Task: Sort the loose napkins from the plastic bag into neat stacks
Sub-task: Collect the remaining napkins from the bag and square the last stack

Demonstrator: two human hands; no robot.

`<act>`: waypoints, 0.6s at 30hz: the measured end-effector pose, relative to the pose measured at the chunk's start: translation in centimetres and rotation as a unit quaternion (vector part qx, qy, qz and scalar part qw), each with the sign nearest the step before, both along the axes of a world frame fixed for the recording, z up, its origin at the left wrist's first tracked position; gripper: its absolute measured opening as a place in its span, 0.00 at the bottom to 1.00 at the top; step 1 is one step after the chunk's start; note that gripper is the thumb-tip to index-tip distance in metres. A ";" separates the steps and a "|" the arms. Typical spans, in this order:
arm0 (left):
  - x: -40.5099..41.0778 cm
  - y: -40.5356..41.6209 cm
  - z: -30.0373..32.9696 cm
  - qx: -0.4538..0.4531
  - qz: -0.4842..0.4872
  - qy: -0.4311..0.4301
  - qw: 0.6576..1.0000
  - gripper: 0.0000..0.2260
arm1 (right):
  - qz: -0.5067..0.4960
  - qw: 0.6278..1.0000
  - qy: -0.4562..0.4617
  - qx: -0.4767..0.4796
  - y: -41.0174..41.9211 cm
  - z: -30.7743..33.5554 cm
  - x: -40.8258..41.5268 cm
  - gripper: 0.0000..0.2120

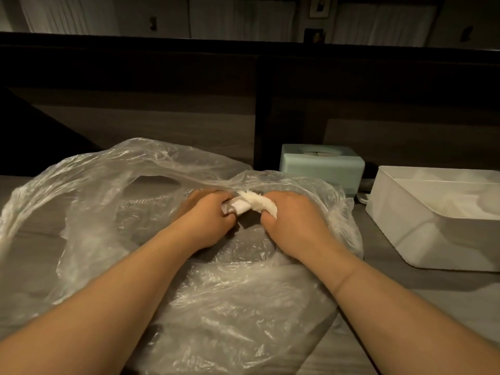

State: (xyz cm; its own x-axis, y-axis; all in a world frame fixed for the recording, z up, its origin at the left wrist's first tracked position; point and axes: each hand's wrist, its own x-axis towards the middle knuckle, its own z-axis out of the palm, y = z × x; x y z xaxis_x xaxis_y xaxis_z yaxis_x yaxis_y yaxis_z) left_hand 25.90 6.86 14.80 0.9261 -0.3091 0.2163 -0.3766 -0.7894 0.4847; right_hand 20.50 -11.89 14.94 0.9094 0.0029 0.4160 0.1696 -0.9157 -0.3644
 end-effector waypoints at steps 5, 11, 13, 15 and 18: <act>-0.7 -0.1 1.6 0.005 0.043 -0.043 0.998 0.09 | -0.016 0.983 -0.074 0.168 -1.0 1.2 -0.7 0.06; -2.5 1.8 4.1 0.001 -0.091 0.057 0.994 0.13 | -0.024 0.968 -0.080 0.236 -1.5 2.2 -1.3 0.12; -3.1 2.3 4.7 0.015 -0.146 0.112 0.983 0.17 | -0.038 0.987 -0.061 0.147 -1.6 2.2 -1.3 0.18; -3.4 2.2 5.0 -0.039 -0.156 0.143 0.977 0.13 | -0.056 0.998 -0.012 0.027 -1.5 2.4 -1.5 0.19; -2.6 2.0 4.7 -0.050 -0.056 0.105 0.992 0.10 | -0.057 0.996 0.033 -0.053 -1.1 2.7 -1.9 0.16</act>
